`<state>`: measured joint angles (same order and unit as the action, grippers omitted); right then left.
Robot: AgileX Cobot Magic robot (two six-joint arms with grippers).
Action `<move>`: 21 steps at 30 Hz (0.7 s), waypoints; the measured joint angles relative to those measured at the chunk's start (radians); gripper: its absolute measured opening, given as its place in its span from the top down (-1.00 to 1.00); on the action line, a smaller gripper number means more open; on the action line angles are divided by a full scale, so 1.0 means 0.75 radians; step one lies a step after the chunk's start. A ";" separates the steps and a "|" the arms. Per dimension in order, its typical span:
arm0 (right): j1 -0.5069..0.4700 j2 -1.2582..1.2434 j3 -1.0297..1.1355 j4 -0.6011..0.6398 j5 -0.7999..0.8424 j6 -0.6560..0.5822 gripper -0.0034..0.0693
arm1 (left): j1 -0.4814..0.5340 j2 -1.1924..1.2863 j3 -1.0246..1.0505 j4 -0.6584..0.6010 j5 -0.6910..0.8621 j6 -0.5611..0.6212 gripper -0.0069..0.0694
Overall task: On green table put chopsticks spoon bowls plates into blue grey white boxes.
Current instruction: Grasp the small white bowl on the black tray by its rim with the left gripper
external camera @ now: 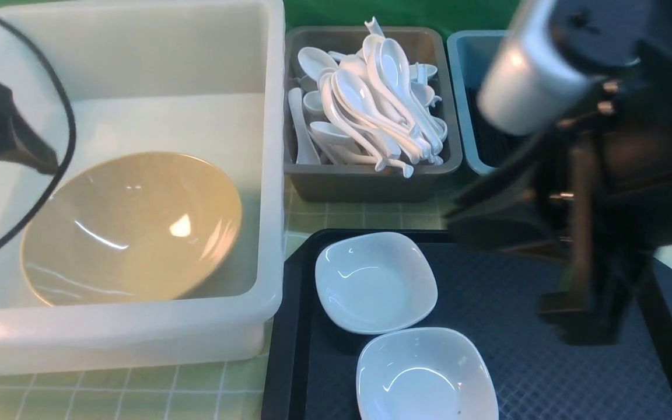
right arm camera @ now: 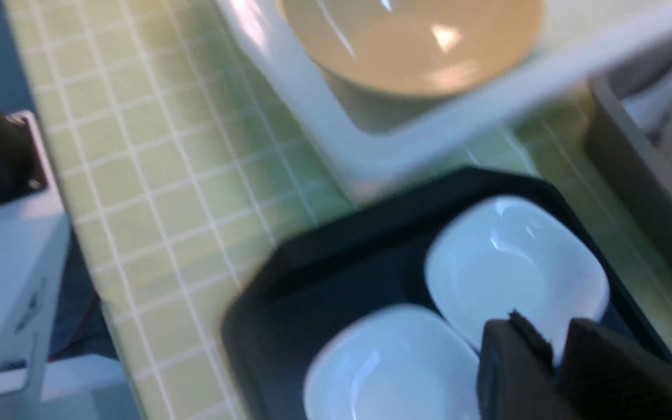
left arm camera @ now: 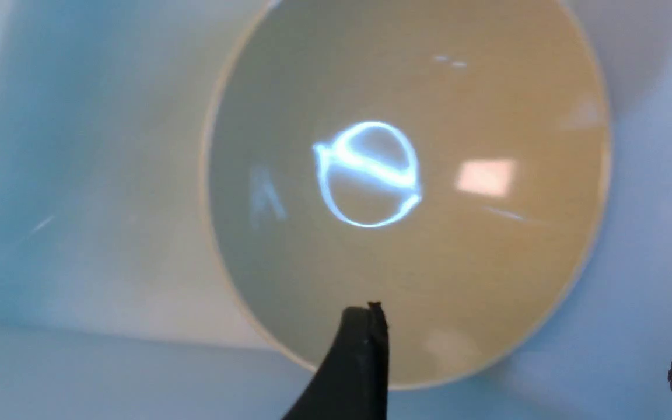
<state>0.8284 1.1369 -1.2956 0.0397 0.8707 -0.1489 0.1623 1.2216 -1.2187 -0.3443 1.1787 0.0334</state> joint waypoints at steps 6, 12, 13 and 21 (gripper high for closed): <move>0.000 -0.128 0.156 -0.137 0.034 0.199 0.51 | -0.377 -0.106 0.003 -0.078 0.011 0.048 -0.87; 0.000 -0.228 0.357 -0.209 0.017 0.372 0.49 | -0.842 -0.049 0.083 -0.149 -0.054 0.006 -0.73; 0.000 -0.244 0.373 -0.209 0.009 0.383 0.48 | -0.948 -0.013 0.120 -0.161 -0.091 -0.018 -0.73; 0.000 -0.300 0.375 -0.213 -0.028 0.407 0.45 | -1.280 0.301 0.296 -0.175 -0.451 -0.353 -0.73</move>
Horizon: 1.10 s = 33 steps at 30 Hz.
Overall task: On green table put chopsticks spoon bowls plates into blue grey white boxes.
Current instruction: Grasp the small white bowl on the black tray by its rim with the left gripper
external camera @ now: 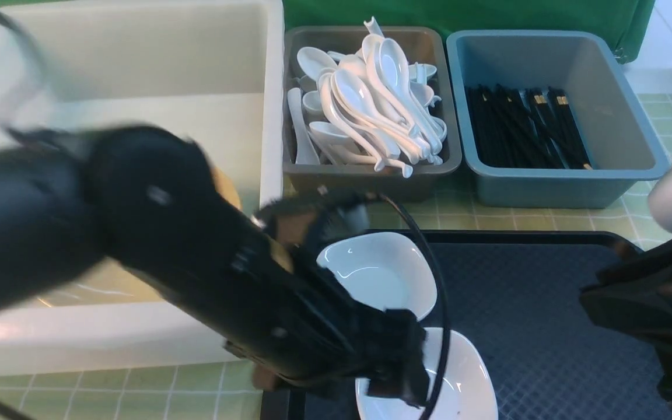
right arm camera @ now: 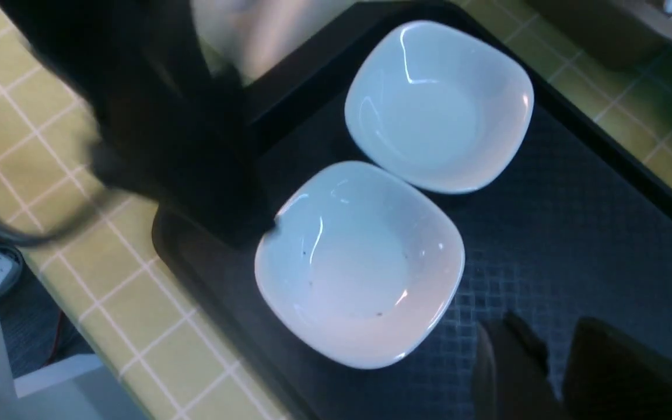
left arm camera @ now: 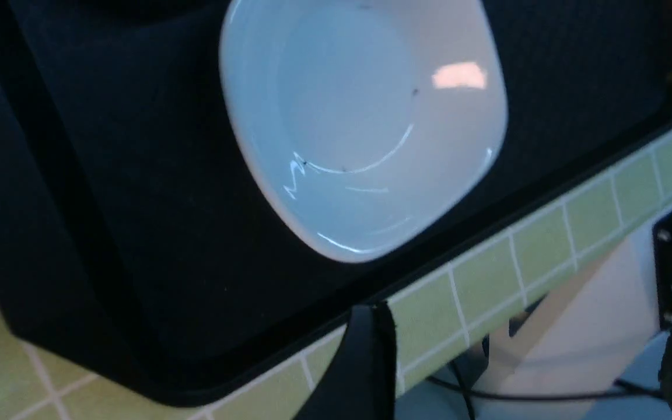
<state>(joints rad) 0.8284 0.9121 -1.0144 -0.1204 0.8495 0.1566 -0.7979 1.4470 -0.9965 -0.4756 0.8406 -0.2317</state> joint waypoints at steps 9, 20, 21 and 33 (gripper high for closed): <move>0.000 -0.041 0.000 0.000 -0.005 0.003 0.43 | -0.015 0.205 0.063 0.059 -0.206 -0.106 -0.73; 0.000 -0.050 0.000 0.000 -0.009 -0.013 0.39 | -0.020 0.384 0.092 0.020 -0.391 -0.097 -0.59; 0.000 -0.050 0.000 0.000 -0.009 -0.019 0.39 | -0.020 0.388 0.091 0.002 -0.402 -0.075 -0.50; 0.000 -0.054 0.000 0.000 -0.008 -0.035 0.36 | -0.020 0.378 0.100 -0.333 -0.388 0.302 0.78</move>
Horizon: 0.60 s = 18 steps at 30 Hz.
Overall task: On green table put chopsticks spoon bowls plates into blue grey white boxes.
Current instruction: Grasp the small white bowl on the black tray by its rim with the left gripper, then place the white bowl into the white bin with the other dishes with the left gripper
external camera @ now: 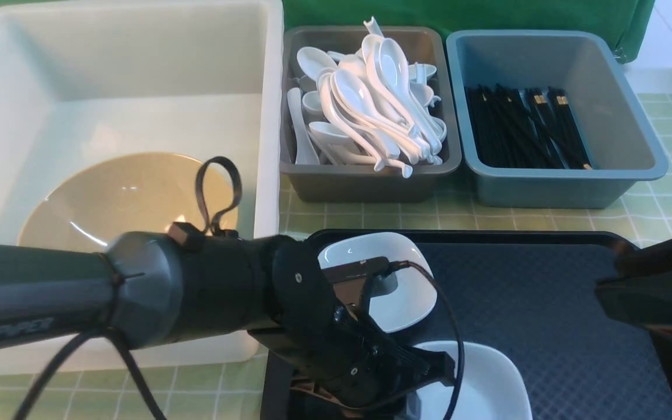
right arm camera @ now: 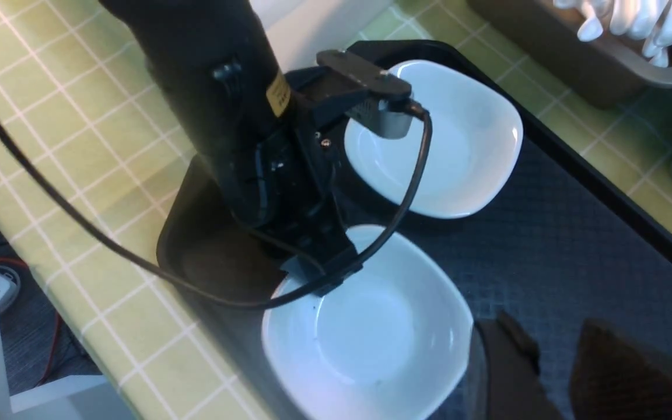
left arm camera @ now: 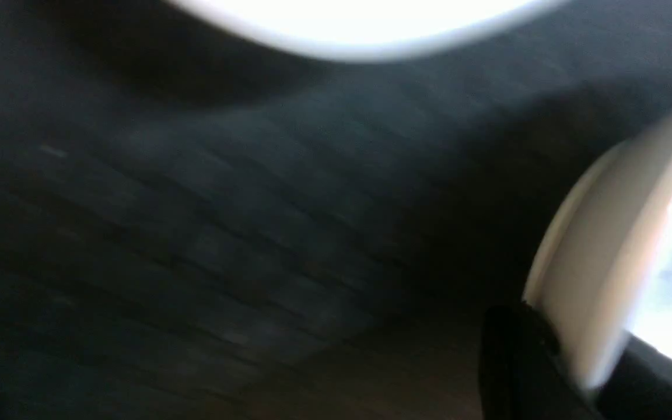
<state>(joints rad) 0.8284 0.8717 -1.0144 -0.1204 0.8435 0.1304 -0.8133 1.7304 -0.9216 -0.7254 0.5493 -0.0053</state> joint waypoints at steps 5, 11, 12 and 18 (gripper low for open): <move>0.000 -0.002 0.000 0.000 -0.012 0.000 0.35 | 0.005 -0.182 0.002 -0.067 0.056 0.103 0.78; 0.000 -0.002 -0.004 0.046 -0.138 -0.095 0.34 | 0.163 -0.468 0.002 -0.052 0.164 0.121 0.78; 0.000 0.001 -0.018 0.089 -0.156 -0.157 0.34 | 0.233 -0.523 0.002 -0.030 0.198 0.121 0.78; 0.000 0.139 -0.172 0.275 -0.130 -0.411 0.39 | 0.652 -0.689 -0.047 0.091 0.416 0.135 0.78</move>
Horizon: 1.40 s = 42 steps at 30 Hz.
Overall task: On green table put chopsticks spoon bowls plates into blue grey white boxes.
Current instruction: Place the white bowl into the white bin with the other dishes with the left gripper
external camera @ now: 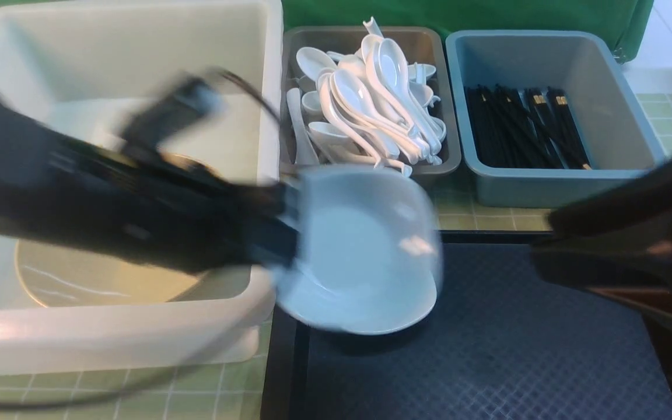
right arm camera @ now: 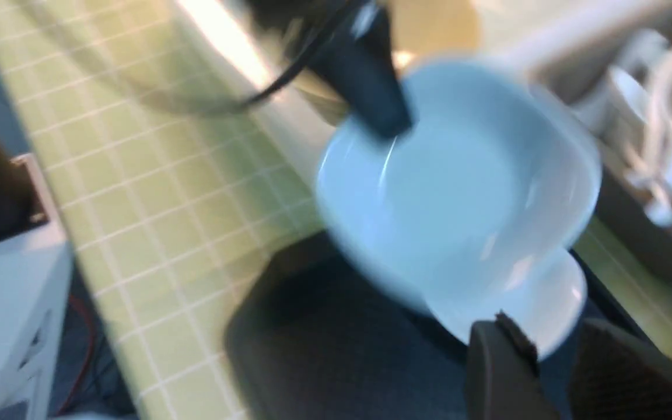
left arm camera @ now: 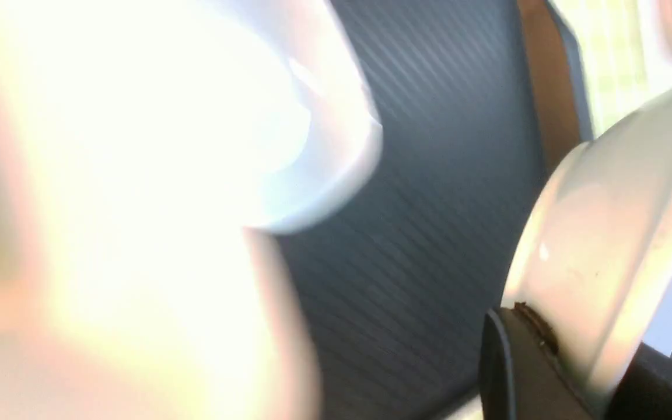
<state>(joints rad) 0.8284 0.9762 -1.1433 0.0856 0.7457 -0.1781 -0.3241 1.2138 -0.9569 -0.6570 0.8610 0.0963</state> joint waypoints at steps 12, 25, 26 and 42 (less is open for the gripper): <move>0.000 0.401 -0.231 0.306 0.094 -0.340 0.85 | 1.096 -0.053 -0.083 0.105 0.117 0.100 0.78; 0.000 0.429 -0.231 0.348 -0.006 -0.394 0.85 | 1.144 0.084 -0.083 0.737 -0.030 -0.064 0.78; 0.000 0.429 -0.231 0.349 -0.007 -0.394 0.85 | 1.123 0.101 -0.083 0.777 -0.026 -0.091 0.78; 0.000 0.429 -0.231 0.351 0.017 -0.389 0.84 | 1.004 0.416 -0.083 0.965 -0.086 -0.263 0.78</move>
<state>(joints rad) 0.8284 1.2977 -1.3168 0.3491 0.7583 -0.4698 0.4286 1.5258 -1.0192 0.0670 0.7967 -0.1012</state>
